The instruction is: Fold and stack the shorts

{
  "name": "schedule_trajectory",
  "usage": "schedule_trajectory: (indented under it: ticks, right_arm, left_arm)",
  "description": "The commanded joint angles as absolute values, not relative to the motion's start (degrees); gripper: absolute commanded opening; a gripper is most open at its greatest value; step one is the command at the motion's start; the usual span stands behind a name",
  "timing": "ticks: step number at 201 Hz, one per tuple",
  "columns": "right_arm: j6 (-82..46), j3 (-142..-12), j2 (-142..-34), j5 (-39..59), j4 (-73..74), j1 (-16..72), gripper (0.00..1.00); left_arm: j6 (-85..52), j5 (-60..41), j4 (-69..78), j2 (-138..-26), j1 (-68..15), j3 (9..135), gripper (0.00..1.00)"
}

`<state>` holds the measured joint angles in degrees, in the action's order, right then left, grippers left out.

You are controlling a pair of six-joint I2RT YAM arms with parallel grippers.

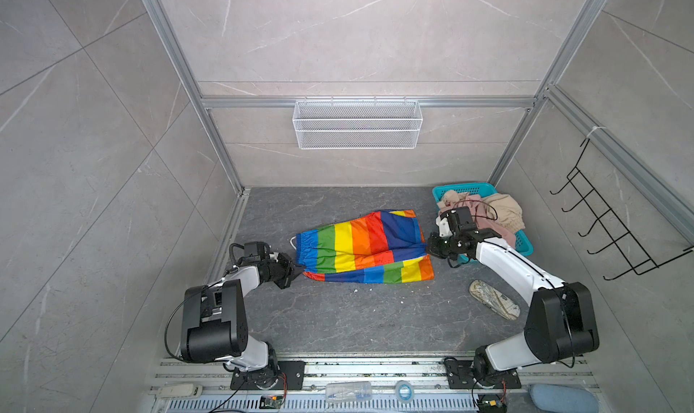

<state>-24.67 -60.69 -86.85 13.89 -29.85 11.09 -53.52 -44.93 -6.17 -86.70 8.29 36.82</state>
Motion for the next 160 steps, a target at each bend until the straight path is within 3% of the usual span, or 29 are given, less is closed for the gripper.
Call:
schedule_trajectory:
  ticks: [1,19,42,48,64,83,94,97,99,134,160]
  right_arm:
    - [-23.62,-58.16,-90.11,12.04,-29.97,10.73,0.0]
    - [-24.9,-55.13,-90.4,12.69,-27.91,10.77,0.02]
    - [-25.74,-53.61,-90.2,13.75,-27.65,10.77,0.24]
    - [-25.75,-53.81,-89.97,14.16,-28.05,10.73,0.31]
    - [-25.75,-55.6,-88.46,14.31,-29.87,10.73,0.49]
    - [-25.49,-60.35,-86.87,13.61,-32.64,10.79,0.62]
    - [-25.08,-64.19,-87.14,12.51,-33.98,10.74,0.69]
    - [-24.94,-65.31,-87.48,12.1,-34.17,10.72,0.71]
    - [-24.78,-66.23,-87.72,11.86,-34.3,10.72,0.72]
    - [-24.31,-80.8,-99.16,11.38,-36.13,10.35,0.89]
    - [-25.94,-87.77,-108.13,12.11,-33.9,10.29,0.91]
  left_arm:
    - [-54.26,-43.95,-3.21,-86.93,8.39,35.98,0.12]
    - [-53.87,-44.66,-2.15,-86.75,7.74,36.13,0.26]
    - [-50.28,-41.87,-7.64,-84.88,6.97,39.08,0.44]
    - [-49.34,-40.14,-9.6,-84.0,6.81,39.97,0.57]
    - [-46.84,-37.28,-13.83,-82.07,6.57,42.48,0.62]
    - [-43.92,-34.05,-18.5,-79.88,6.52,45.81,0.68]
    - [-42.09,-31.52,-20.63,-78.84,6.48,48.14,0.82]
    - [-41.65,-30.75,-21.16,-78.67,6.37,48.61,0.95]
    - [-41.35,-30.16,-21.46,-78.53,6.29,49.15,0.98]
    - [-38.51,-22.6,-21.47,-79.76,-0.38,57.61,0.99]
    - [-42.97,-24.65,-14.59,-84.93,-9.11,61.07,0.99]
